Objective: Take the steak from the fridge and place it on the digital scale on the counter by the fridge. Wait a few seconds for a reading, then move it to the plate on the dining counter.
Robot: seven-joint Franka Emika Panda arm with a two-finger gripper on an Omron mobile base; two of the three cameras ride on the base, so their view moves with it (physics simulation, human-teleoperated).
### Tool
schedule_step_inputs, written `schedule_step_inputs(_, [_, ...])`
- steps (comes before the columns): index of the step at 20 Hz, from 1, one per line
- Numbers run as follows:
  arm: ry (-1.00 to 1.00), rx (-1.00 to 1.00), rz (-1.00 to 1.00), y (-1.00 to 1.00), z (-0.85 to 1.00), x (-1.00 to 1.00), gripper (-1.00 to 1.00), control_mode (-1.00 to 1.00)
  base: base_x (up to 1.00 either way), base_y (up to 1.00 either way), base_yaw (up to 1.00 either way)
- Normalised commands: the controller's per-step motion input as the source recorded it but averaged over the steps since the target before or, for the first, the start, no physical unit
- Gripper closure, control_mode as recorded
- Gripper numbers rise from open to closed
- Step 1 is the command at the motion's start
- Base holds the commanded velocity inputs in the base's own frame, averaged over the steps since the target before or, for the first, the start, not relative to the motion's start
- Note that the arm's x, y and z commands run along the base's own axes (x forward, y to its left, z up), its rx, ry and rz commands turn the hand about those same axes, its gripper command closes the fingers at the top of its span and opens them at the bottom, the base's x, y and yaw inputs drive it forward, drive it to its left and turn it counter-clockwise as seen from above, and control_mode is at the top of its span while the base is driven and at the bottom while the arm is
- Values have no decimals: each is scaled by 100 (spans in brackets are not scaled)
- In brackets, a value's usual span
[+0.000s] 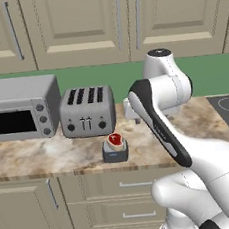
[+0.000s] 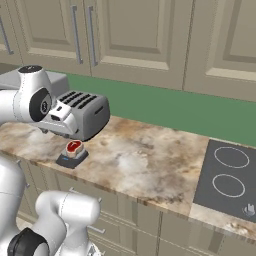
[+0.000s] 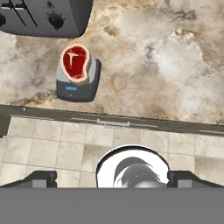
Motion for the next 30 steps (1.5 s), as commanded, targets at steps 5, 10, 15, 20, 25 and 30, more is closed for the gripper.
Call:
schedule_step_inputs(5, [0, 0, 0, 0, 0, 0, -100, -100, 0, 0, 0])
schedule_step_inputs(10, [0, 0, 0, 0, 0, 0, -100, -100, 0, 0, 0])
schedule_step_inputs(15, [0, 0, 0, 0, 0, 0, -100, -100, 0, 0, 0])
schedule_step_inputs(20, [0, 0, 0, 0, 0, 0, -100, -100, 0, 0, 0])
schedule_step_inputs(25, [0, 0, 0, 0, 0, 0, -100, -100, 0, 0, 0])
schedule_step_inputs(30, [0, 0, 0, 0, 0, 0, -100, -100, 0, 0, 0])
